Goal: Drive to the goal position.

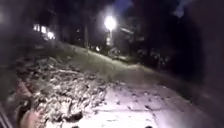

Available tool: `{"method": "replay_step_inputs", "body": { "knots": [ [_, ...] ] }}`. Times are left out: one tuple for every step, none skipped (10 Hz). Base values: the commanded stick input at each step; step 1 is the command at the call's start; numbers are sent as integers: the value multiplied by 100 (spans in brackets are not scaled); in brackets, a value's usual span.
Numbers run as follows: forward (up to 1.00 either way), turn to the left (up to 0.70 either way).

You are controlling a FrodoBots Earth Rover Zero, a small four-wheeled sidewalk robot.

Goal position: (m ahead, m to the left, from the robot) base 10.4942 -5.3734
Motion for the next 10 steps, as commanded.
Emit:
{"method": "replay_step_inputs", "body": {
  "knots": [
    [70, 0],
    [70, 0],
    [70, 0],
    [70, 0],
    [70, 0],
    [70, 0],
    [70, 0],
    [70, 0],
    [70, 0],
    [70, 0]
  ]
}}
